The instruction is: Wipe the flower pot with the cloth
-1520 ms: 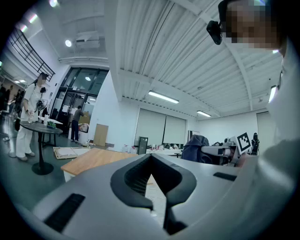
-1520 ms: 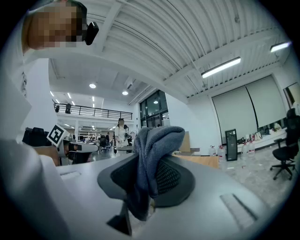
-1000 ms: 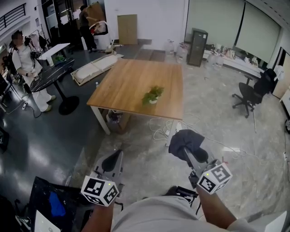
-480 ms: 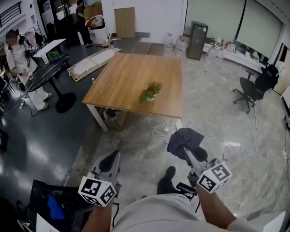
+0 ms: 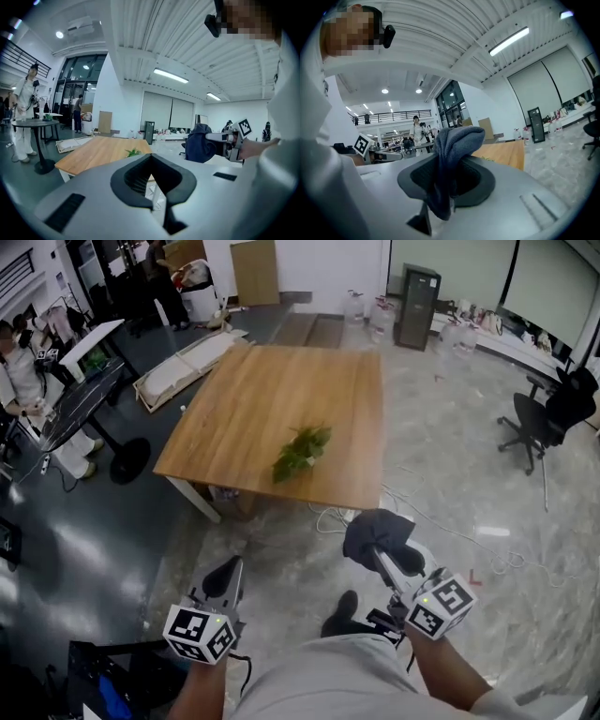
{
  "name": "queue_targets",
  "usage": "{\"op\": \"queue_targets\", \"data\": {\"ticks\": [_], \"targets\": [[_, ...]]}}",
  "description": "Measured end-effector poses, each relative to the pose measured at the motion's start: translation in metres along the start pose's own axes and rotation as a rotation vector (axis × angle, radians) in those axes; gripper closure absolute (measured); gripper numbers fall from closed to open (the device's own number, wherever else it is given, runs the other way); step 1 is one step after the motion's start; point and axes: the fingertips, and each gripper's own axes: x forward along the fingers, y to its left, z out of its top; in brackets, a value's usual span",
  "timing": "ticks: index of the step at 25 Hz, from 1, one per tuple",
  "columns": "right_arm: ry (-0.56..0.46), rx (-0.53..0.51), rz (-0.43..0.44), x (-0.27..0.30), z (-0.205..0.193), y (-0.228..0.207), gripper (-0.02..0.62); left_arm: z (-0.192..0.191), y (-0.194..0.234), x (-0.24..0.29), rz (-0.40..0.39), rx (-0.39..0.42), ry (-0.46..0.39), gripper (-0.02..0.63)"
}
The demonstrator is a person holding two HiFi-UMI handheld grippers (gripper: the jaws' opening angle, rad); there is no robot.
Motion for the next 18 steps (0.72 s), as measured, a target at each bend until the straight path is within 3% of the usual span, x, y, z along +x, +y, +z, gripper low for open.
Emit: {"op": "queue_targets", "data": {"ticks": [9, 14, 18], "targets": [[0.11, -0.031, 0.156, 0.077, 0.026, -0.127, 0.511, 0.036, 0.008, 0.164, 0.034, -0.01, 0.063, 0.598], [0.124, -0.009, 0.182, 0.111, 0.036, -0.169, 0.511, 0.049, 0.028, 0.222, 0.049, 0.016, 0.075, 0.598], [0.091, 0.009, 0.168, 0.14, 0.051, -0.19, 0.511, 0.042, 0.061, 0.271, 0.02, 0.03, 0.149, 0.598]]}}
